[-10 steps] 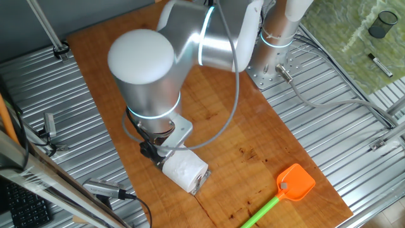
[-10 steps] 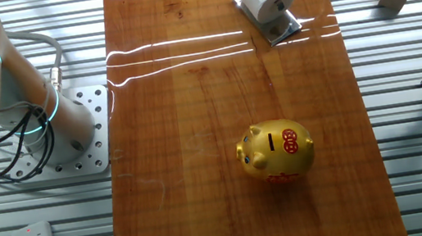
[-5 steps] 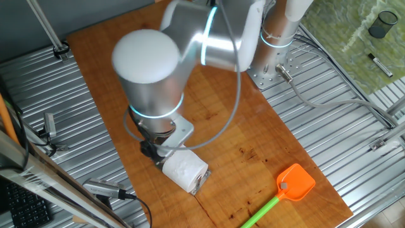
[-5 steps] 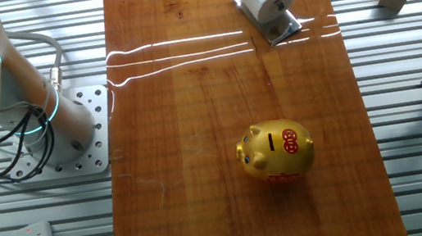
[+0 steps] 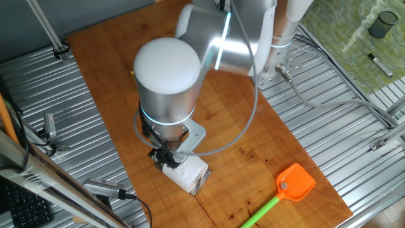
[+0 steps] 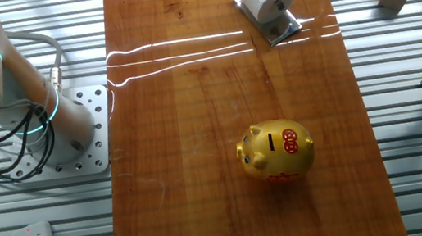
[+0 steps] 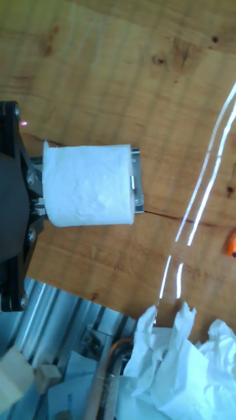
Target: Take the roll of paper down from the shelf
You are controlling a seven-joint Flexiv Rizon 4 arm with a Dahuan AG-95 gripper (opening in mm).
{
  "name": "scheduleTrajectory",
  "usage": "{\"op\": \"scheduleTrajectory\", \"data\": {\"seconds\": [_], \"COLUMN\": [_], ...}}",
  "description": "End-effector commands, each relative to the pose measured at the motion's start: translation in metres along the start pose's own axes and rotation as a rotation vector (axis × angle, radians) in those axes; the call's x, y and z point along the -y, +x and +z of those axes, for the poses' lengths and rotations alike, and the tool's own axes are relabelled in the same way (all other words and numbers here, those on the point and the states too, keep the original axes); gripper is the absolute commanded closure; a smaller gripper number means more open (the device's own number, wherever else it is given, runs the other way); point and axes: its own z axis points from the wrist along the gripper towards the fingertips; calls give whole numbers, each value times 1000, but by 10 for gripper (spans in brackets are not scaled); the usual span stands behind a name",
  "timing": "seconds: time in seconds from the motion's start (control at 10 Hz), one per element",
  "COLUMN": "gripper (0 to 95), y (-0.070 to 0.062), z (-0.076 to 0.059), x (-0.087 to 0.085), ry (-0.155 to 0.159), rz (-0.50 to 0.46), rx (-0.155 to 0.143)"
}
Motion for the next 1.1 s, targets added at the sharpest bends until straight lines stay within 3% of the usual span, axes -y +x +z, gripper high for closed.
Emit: {"op": "scheduleTrajectory", "data": {"seconds": [0.1,0.9,1.1], "gripper": [950,950,950], "y": [0,0,0], "z": [0,-2,-2], "x": [-2,-2,-2], "ry": [7,-9,-11], "rz": [-81,-79,-62], "rx": [188,183,170]}}
